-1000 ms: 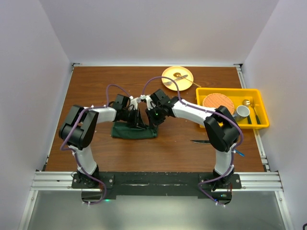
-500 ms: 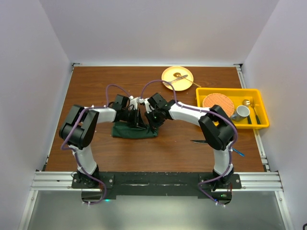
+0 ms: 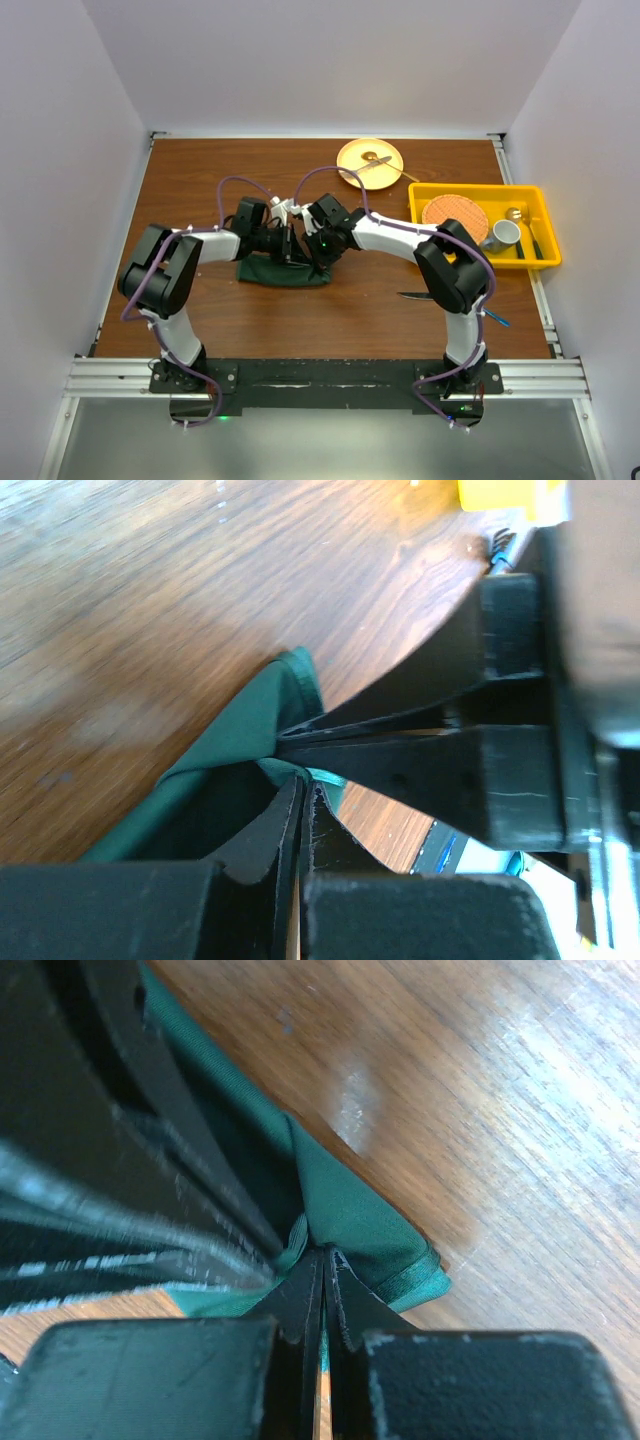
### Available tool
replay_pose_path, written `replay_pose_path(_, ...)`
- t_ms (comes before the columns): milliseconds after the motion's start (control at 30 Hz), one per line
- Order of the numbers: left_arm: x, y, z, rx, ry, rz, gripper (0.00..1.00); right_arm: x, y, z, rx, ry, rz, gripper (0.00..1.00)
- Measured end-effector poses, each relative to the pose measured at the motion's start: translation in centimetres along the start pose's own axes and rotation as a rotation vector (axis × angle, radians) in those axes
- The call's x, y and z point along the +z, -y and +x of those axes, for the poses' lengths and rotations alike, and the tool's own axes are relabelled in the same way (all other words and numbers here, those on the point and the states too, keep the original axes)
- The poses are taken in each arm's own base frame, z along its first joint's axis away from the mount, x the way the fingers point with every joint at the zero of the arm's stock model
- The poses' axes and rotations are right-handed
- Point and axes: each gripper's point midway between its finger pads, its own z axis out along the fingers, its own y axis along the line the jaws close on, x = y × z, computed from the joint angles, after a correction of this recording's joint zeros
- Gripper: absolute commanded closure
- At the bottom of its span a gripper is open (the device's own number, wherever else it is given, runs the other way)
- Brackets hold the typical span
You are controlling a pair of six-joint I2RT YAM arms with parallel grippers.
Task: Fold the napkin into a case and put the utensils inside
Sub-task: Stuff the top corner of the smaller-rectangle-folded napkin into the folded napkin.
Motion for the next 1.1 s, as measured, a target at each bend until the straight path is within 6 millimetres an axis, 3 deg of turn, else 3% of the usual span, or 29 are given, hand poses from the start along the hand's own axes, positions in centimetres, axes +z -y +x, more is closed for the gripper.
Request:
replay_pose_path(167,0.0,-0.1,0.1,0.004,0.001,-0.011,1.0,0.0,0.1,0.0,0.001,0.0,0.001,1.0)
replay_pose_path(400,0.2,-3.4,0.8,-0.059,-0.015,-0.1,1.0,-0.6,-0.1,-0.5,0.001,0.004,-0.001,1.0)
replay_pose_path(733,0.3,-3.5,0.5,-0.073,-0.036,-0.109,1.0,-3.3,-1.4,-2.7,-0.007,0.075,-0.04,1.0)
replay_pose_path(967,0.3,-3.4,0.5,-0.077,-0.041,-0.104,1.0,-3.2,-1.5,-2.4,-0.012,0.067,-0.047,1.0)
replay_pose_path(1100,0.3,-3.1,0.4,-0.076,-0.038,-0.091,1.0,-2.0,-1.1,-1.3,-0.016,0.029,-0.04,1.0)
